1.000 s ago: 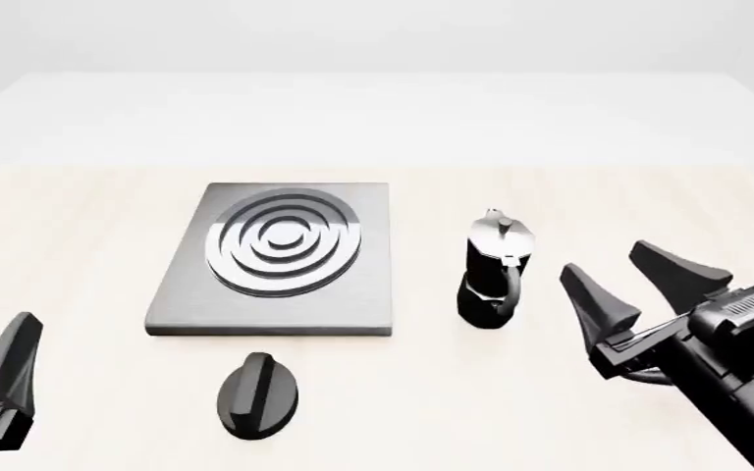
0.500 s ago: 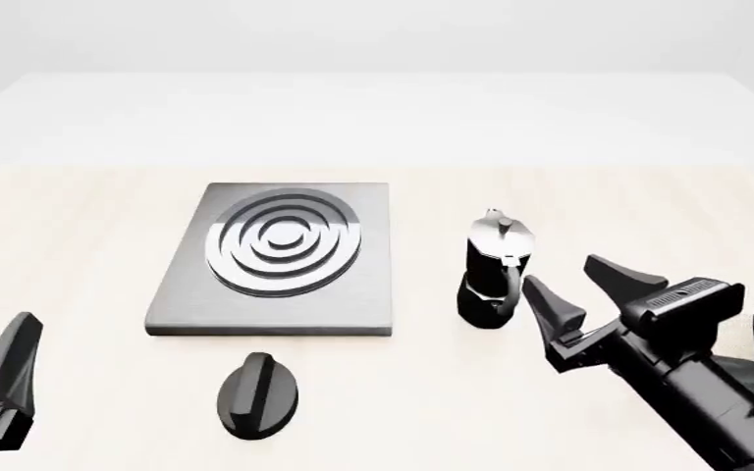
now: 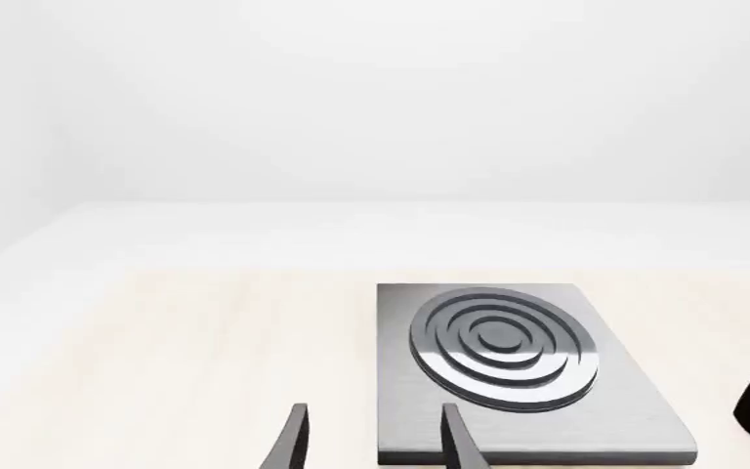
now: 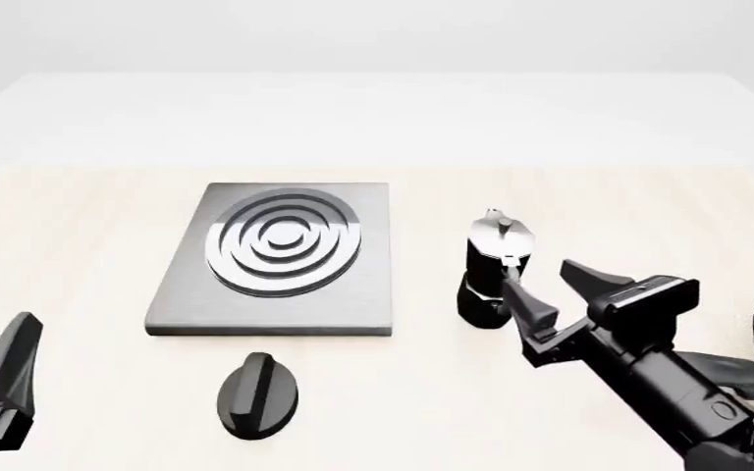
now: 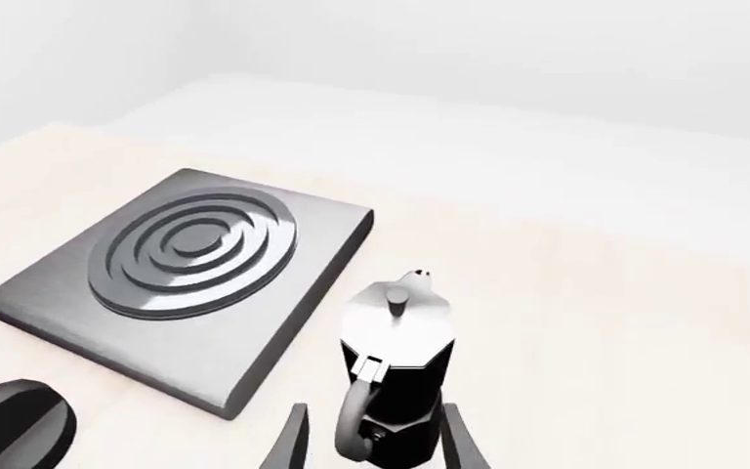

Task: Put the moka pot on the stove.

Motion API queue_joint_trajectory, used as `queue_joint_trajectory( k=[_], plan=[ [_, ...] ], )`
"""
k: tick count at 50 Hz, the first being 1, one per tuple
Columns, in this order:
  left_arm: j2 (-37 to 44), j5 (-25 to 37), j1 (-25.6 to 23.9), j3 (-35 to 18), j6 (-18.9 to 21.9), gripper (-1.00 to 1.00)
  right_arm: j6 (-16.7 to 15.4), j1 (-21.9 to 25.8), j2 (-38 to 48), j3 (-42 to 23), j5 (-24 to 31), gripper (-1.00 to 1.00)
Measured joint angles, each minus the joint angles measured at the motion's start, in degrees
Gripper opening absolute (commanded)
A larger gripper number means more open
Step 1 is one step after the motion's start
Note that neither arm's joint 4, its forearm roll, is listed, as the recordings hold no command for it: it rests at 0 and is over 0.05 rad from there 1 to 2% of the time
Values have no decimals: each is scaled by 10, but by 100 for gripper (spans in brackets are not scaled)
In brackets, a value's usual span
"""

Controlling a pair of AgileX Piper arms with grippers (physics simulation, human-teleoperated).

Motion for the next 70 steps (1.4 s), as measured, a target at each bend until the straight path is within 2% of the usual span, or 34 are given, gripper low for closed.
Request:
queue_joint_trajectory(
  k=[35,57,58,70],
  plan=[
    [0,0,0,0,0,100,16,11,110,-33,-47,100],
    [0,0,0,0,0,100,20,15,164,-53,-56,100],
    [0,0,0,0,0,100,21,15,165,-53,-56,-100],
    [0,0,0,0,0,100,21,13,163,-55,-58,-100]
  ],
)
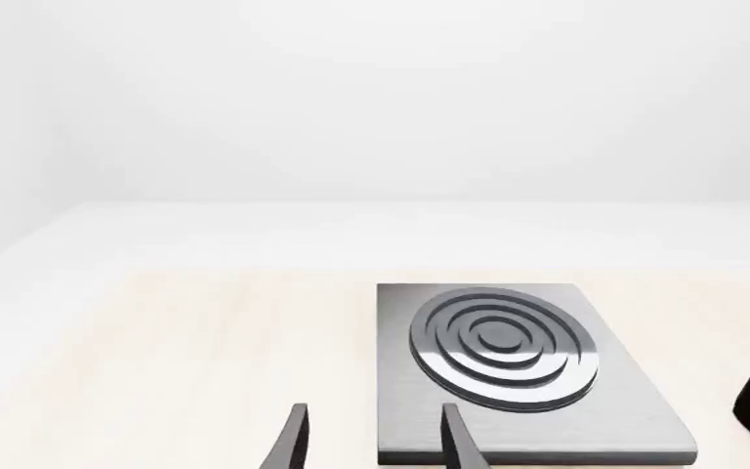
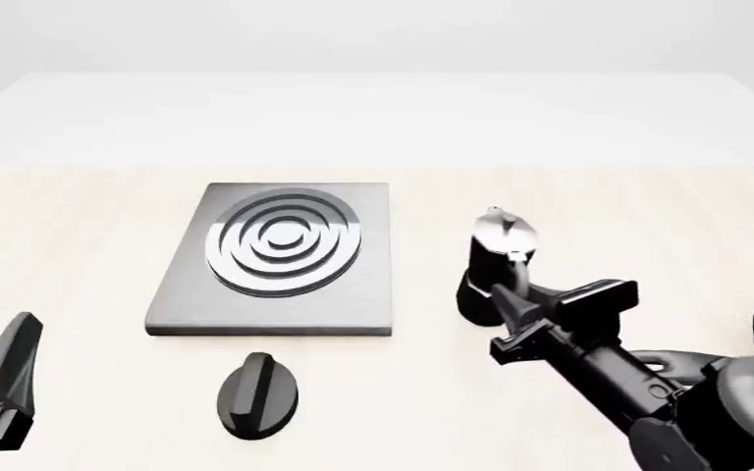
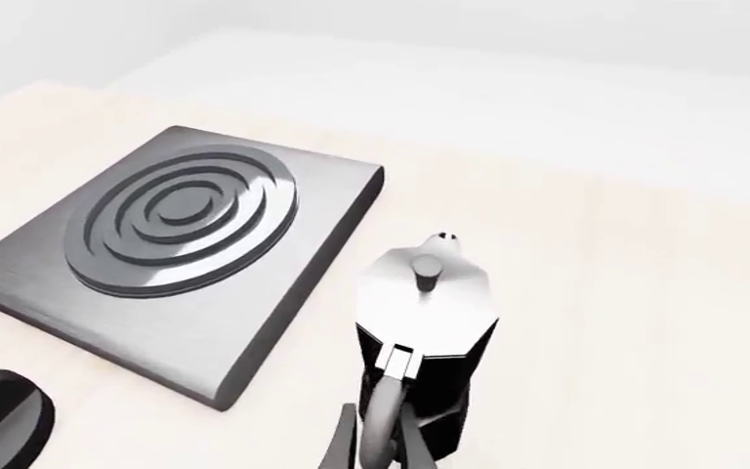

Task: Put the moka pot on the stove.

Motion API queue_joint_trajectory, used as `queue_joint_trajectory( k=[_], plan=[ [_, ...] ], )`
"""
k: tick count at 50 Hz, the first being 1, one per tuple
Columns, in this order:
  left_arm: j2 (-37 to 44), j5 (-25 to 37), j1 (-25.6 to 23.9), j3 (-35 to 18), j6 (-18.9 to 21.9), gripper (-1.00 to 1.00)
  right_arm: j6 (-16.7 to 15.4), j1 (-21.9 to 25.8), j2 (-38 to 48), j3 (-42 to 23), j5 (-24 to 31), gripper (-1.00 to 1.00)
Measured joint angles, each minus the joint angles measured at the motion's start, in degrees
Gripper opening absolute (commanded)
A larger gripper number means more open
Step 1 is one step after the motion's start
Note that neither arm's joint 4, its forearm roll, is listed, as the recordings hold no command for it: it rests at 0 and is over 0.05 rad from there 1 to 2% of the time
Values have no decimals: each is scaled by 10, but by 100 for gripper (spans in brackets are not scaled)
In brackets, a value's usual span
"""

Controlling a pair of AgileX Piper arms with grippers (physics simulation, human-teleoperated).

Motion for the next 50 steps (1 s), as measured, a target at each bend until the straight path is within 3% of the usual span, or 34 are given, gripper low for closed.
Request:
queue_joint_trajectory(
  k=[24,50],
  plan=[
    [0,0,0,0,0,100,-26,-10,-108,35,34,-100],
    [0,0,0,0,0,100,-38,-3,-208,26,100,-100]
  ],
)
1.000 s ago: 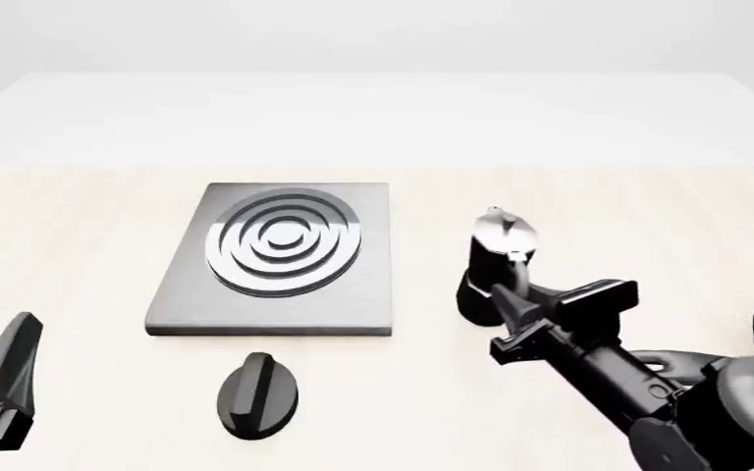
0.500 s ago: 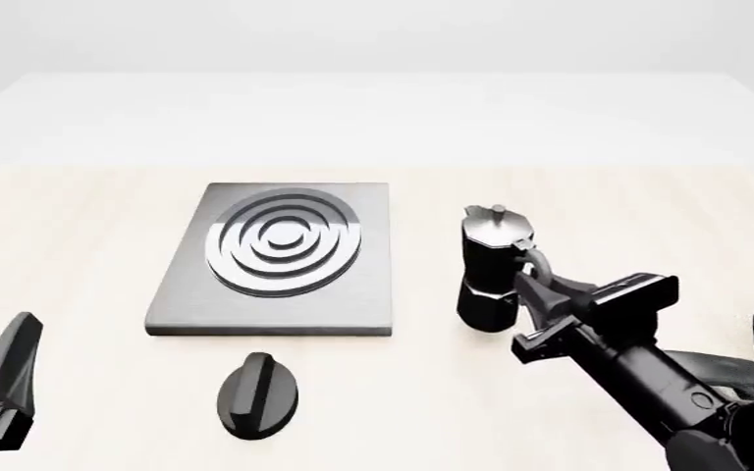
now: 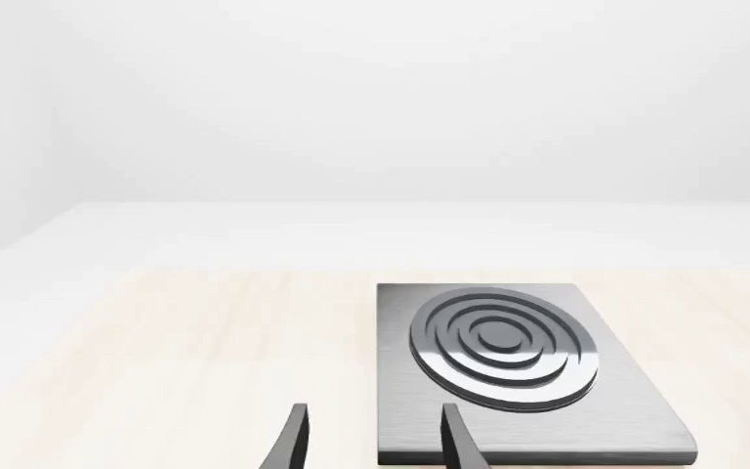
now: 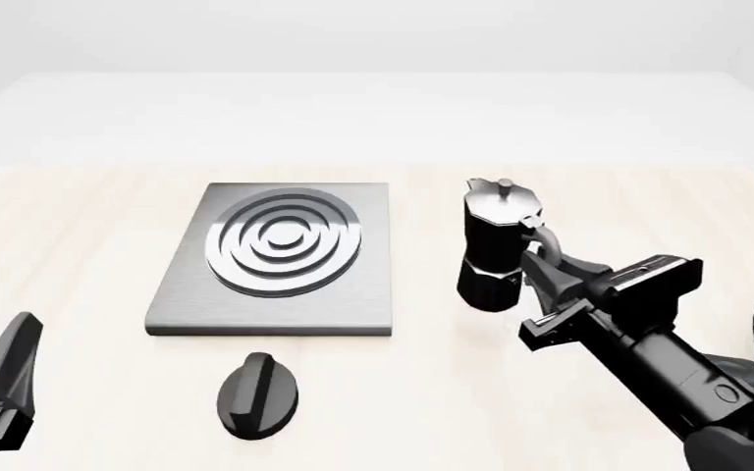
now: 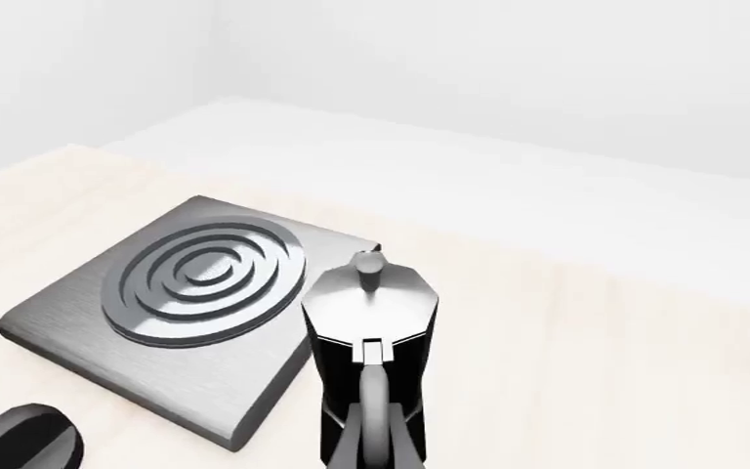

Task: Put the moka pot on the stove.

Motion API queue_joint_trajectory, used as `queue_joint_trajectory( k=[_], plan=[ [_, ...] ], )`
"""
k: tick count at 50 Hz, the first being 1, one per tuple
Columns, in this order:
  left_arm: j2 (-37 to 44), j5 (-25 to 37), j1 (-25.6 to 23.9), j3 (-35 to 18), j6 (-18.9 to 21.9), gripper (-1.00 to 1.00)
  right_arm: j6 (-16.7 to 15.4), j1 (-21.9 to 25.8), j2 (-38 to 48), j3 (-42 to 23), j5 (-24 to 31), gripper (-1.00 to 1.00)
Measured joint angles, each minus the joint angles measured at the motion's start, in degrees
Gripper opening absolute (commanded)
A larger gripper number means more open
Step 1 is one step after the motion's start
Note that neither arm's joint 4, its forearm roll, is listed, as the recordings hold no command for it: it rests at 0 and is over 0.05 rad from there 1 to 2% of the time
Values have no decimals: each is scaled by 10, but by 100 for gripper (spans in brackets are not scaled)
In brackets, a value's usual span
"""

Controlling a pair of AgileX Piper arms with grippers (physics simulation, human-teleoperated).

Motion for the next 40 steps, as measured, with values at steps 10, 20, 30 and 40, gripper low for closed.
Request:
queue_joint_trajectory(
  k=[10,20,30,40],
  plan=[
    [0,0,0,0,0,100,0,9,-33,-15,38,-100],
    [0,0,0,0,0,100,2,16,-60,-35,77,-100],
    [0,0,0,0,0,100,2,19,-87,-59,118,-100],
    [0,0,0,0,0,100,0,17,-95,-78,139,-100]
  ],
)
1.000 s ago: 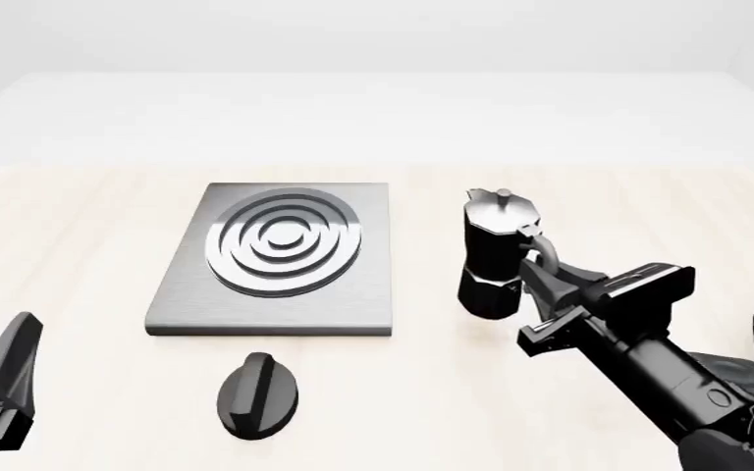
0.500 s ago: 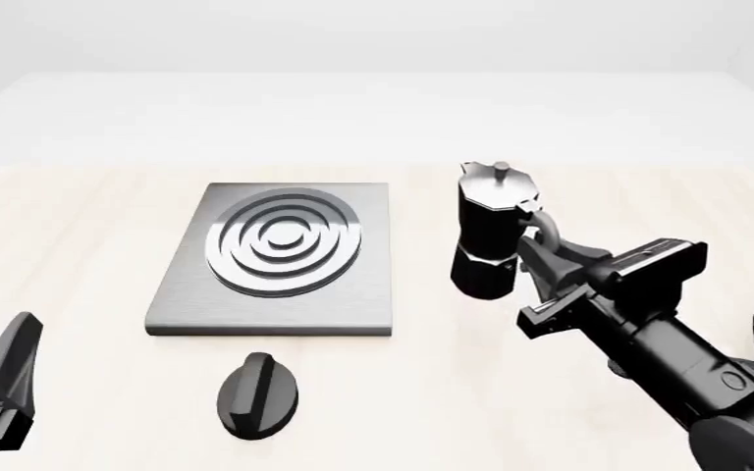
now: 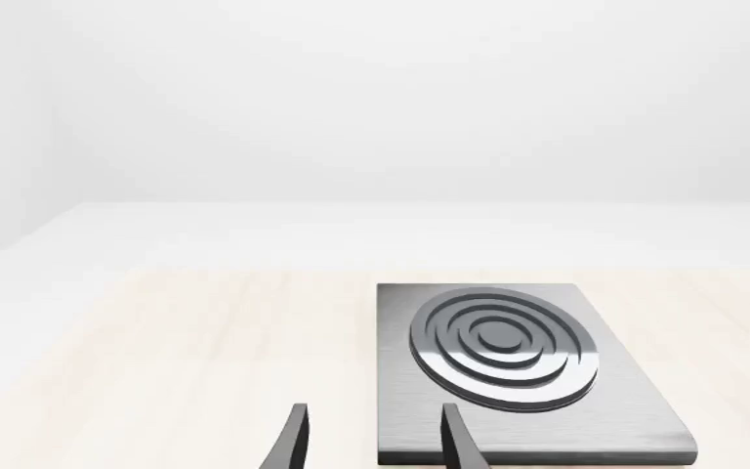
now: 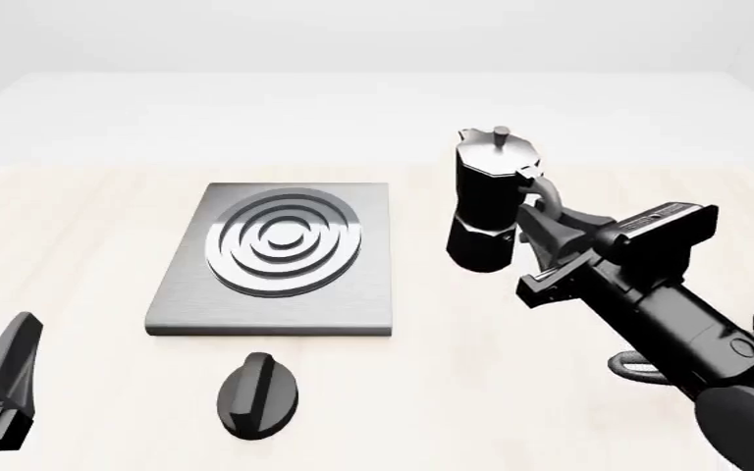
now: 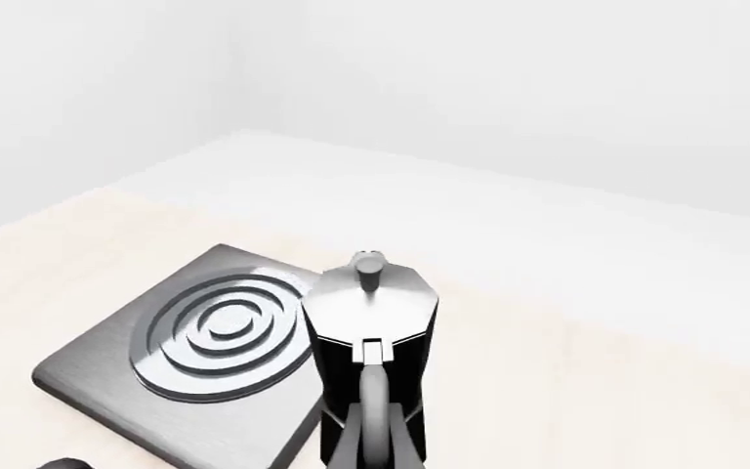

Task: Put the moka pot on the stove.

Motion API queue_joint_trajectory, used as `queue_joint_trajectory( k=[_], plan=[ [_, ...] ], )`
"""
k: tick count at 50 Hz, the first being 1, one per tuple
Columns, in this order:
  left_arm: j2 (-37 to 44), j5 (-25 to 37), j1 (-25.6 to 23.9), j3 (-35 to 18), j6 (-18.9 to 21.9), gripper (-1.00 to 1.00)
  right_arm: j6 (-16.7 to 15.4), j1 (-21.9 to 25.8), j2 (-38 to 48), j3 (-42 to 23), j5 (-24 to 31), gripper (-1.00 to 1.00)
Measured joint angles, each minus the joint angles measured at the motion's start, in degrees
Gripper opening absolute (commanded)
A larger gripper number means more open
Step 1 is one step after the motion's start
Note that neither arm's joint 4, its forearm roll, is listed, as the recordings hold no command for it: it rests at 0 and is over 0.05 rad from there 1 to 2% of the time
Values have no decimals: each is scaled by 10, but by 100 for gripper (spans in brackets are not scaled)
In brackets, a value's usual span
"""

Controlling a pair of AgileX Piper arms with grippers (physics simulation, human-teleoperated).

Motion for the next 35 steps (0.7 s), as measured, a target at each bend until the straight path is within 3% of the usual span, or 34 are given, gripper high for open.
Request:
queue_joint_trajectory(
  k=[35],
  plan=[
    [0,0,0,0,0,100,8,15,60,-112,41,-100]
  ],
)
